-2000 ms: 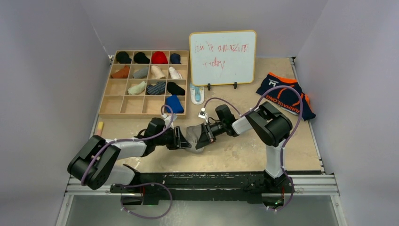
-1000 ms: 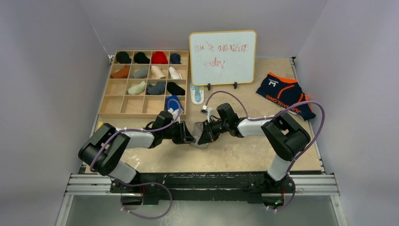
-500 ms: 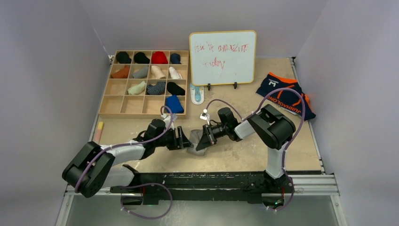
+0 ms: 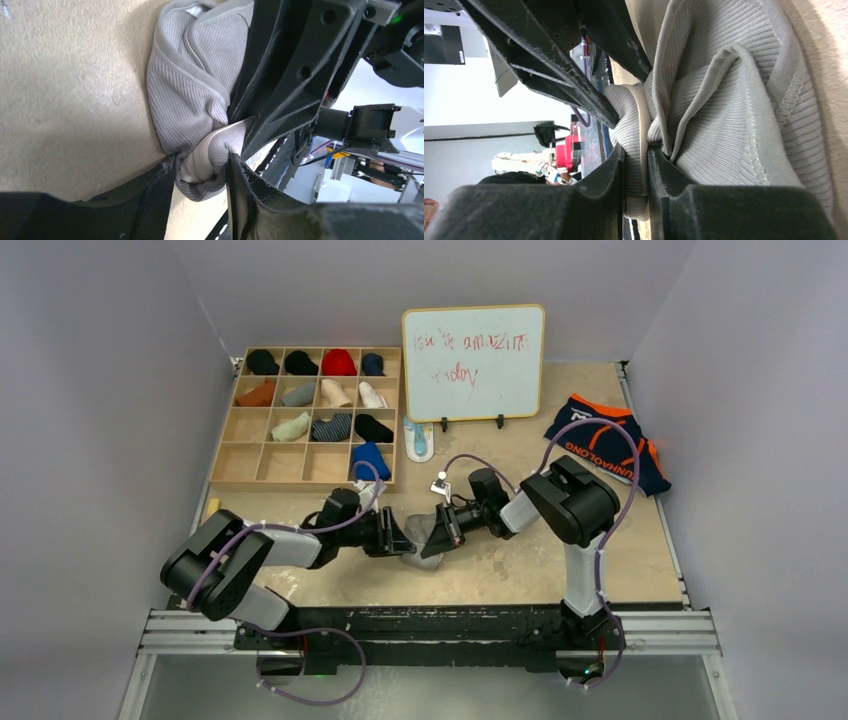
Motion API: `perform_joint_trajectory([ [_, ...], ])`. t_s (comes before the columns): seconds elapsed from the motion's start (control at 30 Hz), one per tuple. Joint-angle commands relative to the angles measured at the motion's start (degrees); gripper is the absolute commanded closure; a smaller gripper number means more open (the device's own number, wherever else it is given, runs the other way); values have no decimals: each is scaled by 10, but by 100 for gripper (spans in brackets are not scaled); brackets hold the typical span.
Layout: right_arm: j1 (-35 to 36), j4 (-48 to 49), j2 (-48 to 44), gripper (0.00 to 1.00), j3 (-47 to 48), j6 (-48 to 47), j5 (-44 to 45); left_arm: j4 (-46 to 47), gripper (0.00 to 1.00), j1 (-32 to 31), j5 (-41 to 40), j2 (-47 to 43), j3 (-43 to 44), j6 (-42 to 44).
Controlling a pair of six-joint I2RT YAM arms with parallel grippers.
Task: Roll the underwear
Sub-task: Roll the underwear to the center of the board.
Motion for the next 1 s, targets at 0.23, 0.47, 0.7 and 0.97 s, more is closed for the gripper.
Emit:
perform_joint_trajectory([
  [0.23,-3,-119,-47,55,11,-82,73,-154,83,-4,-103,61,33,16],
  [0.47,-3,-221,-159,27,-2,-165,197,-178,92,-8,-97,69,62,36],
  [0.7,2,-234,-306,26,-54,-271,346,-187,96,-12,-96,73,74,38],
  [0.97,179,-47,-469,35,-200,-636,475,-205,99,-12,-97,72,90,38],
])
